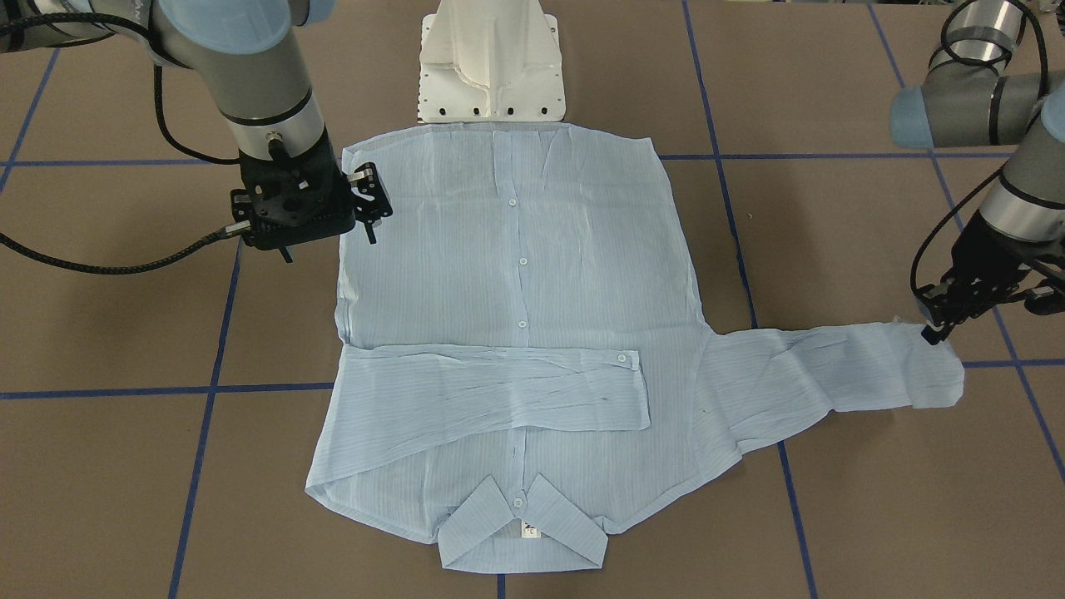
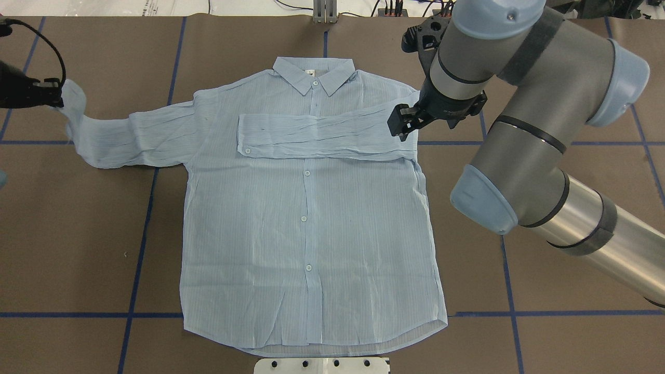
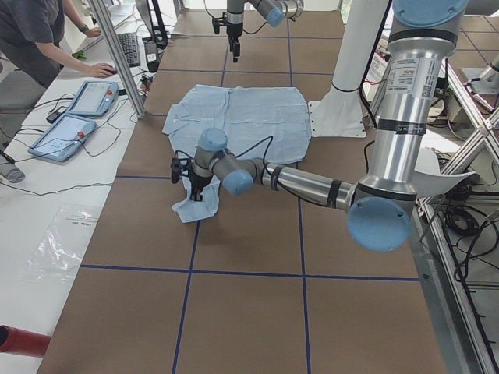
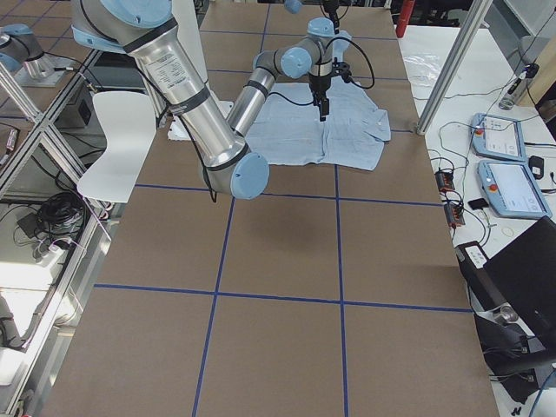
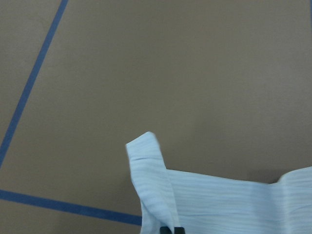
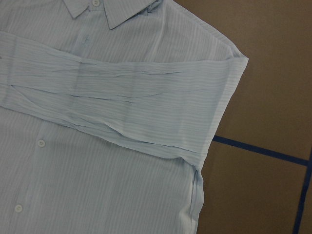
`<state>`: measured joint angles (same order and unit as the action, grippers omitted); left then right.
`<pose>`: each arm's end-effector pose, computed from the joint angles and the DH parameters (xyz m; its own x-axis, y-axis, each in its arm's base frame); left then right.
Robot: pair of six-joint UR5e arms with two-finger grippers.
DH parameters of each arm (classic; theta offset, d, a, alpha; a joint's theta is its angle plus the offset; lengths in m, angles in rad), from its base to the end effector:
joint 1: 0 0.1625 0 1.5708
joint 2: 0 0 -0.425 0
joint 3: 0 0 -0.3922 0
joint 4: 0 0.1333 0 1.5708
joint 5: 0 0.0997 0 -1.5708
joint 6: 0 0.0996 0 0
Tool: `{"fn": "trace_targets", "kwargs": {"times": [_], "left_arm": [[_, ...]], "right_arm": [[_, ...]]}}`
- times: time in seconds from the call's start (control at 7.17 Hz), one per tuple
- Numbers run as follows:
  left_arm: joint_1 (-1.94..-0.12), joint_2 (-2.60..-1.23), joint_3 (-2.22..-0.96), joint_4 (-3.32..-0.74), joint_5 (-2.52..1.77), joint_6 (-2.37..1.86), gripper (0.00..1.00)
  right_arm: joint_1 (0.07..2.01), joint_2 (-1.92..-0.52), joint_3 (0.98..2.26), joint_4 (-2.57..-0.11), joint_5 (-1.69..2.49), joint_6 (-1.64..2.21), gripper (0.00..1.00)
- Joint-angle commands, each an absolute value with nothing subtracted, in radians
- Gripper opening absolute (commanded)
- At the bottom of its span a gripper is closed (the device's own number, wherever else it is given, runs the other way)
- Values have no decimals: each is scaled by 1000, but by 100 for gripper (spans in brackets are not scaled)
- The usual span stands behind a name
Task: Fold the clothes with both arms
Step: 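Fold the sleeve with the left gripper across the chest while the right gripper withdraws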
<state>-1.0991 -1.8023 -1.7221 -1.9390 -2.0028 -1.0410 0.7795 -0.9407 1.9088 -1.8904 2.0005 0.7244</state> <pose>0.1892 -0.5725 0.4278 0.6298 -0.2247 -0.7435 0.4182 0.9048 0.0807 -0.3671 -0.4919 0.1947 0.7202 -0.2454 0.6489 0.1197 0.9653 0.2323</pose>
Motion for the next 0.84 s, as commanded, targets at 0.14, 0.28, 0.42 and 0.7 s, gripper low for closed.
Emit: {"fn": "trace_targets", "kwargs": {"times": [0.14,0.28,0.42,0.7], "left_arm": [[-1059,-2212,-1770,-1513,-2081,-1359,0],[-1057,-2276,-1770,-1520,-2153,-1493,0],[-1048,-2343,-1766,-1528,-2204,-1578,0],[-930,-2356,-1717,-1638,-2198,-1694,0]], "right_arm": [[784,-1075,1983,-1888,2000,718,100],[784,-1080,1982,-1888,2002,716,100],[784,-1091,1982,-1888,2002,715,100],[784,-1095,1982,-1888,2002,715,100]]}}
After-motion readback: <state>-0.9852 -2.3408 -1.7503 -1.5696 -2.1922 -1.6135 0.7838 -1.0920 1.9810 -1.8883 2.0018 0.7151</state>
